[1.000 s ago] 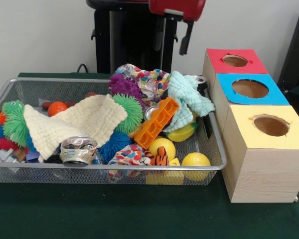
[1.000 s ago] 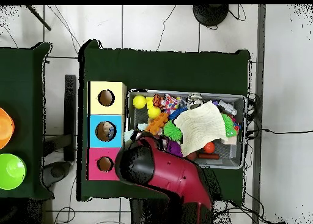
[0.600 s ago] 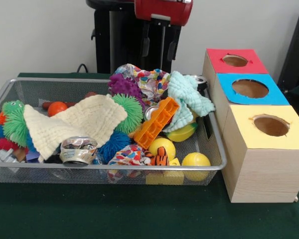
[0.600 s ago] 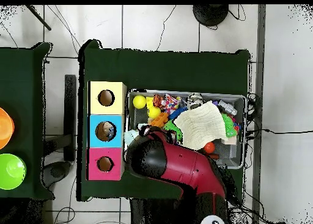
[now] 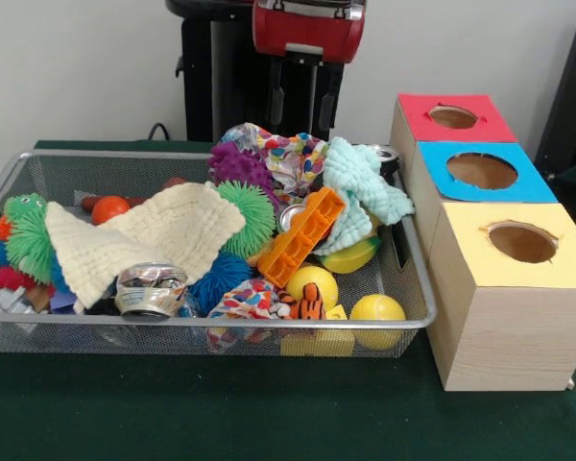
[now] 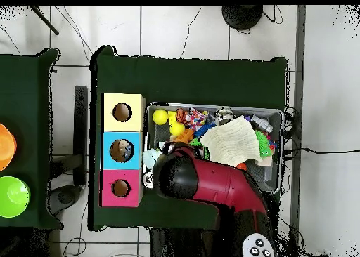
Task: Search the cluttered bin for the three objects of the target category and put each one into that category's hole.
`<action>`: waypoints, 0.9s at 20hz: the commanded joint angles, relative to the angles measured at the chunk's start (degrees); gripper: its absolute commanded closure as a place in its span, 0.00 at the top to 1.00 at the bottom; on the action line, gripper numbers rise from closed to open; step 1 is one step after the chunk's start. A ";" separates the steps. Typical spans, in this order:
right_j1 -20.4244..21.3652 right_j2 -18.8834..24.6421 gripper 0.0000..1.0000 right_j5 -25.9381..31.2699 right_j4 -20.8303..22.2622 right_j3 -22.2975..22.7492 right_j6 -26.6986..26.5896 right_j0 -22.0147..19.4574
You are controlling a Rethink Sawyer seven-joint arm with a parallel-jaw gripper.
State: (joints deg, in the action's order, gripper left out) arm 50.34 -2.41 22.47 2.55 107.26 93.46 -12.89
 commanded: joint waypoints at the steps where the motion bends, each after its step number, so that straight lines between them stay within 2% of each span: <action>1: -2.47 8.88 1.00 4.96 4.99 -4.67 -7.35 -4.69; 9: -3.12 11.52 1.00 6.57 8.32 -7.03 -7.08 -7.91; 11: -2.75 11.84 1.00 6.18 9.01 -6.38 -6.42 -8.28; 18: -2.34 12.03 1.00 5.51 9.96 -5.07 -2.86 -6.75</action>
State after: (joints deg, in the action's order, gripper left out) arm 49.44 3.86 22.45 9.26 103.00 93.46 -19.74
